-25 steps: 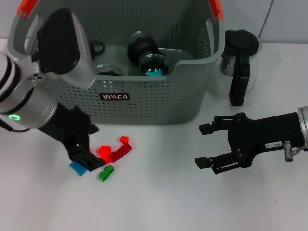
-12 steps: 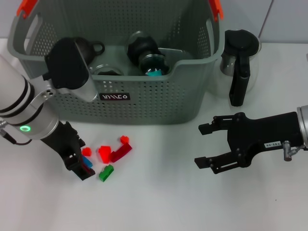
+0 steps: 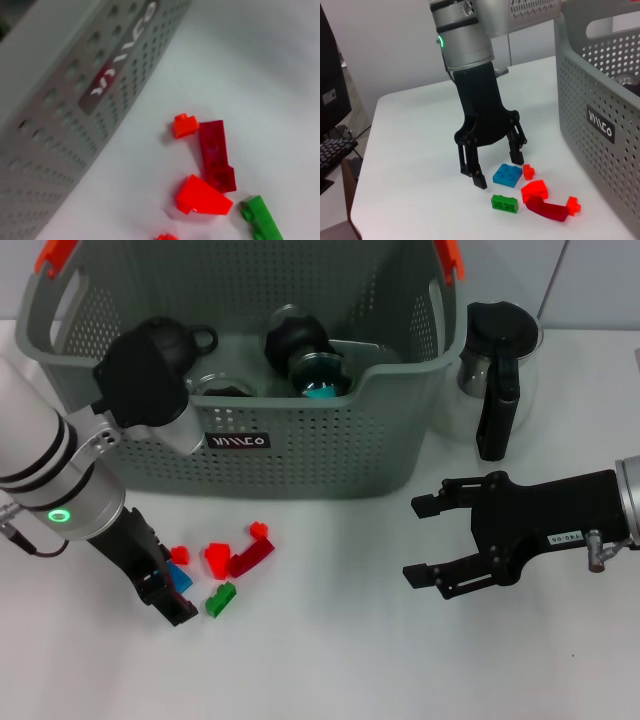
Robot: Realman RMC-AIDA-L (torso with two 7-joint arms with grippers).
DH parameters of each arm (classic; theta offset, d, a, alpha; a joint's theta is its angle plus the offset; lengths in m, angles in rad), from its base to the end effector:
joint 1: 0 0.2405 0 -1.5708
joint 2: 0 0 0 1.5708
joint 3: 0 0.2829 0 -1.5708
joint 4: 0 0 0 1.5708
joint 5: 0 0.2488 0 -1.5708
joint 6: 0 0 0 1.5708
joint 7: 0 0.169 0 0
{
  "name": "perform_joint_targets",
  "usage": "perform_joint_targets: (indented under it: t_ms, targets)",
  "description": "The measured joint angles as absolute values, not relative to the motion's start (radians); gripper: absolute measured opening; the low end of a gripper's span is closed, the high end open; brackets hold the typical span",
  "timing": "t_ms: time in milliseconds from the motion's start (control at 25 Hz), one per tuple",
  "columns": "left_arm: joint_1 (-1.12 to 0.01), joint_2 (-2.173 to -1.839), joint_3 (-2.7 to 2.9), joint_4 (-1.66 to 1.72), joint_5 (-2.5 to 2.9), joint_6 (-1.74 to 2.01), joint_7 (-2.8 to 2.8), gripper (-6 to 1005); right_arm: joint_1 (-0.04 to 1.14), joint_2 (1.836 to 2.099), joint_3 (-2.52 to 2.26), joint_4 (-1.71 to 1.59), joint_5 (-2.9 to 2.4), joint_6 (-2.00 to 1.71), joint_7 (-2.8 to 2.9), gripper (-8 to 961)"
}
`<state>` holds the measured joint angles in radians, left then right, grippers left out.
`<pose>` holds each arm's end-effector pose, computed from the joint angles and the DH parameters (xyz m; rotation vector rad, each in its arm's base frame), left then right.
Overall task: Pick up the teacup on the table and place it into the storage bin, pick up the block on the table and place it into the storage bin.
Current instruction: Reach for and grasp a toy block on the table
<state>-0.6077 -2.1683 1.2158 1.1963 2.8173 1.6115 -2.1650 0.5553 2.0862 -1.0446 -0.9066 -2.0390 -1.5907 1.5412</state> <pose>-0.2568 0.3916 -0.0461 -2.7357 -0.7321 0.7618 0.2350 0.3837 -0.0526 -3.0420 0.3492 0.3758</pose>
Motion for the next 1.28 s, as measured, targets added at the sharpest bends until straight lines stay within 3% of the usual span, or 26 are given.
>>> perform_joint_targets:
  t_ms: [760, 1200, 1280]
  targets:
    - [-0.647, -2.168, 1.220, 1.117, 2.856, 1.571, -2.249, 842, 0.555, 2.086, -1.045, -0.907, -2.039, -1.591, 1.542, 914]
    - [-0.657, -2.161, 1.243, 1.119, 2.857, 1.605, -2.248, 631, 0.555, 2.089, -1.044, -0.903, -2.053, -1.592, 1.543, 914]
    - [-0.651, -2.160, 1.243, 1.138, 2.857, 1.619, -2.247, 553, 0.555, 2.088, -1.044, -0.902, -2.054, -1.592, 1.543, 913]
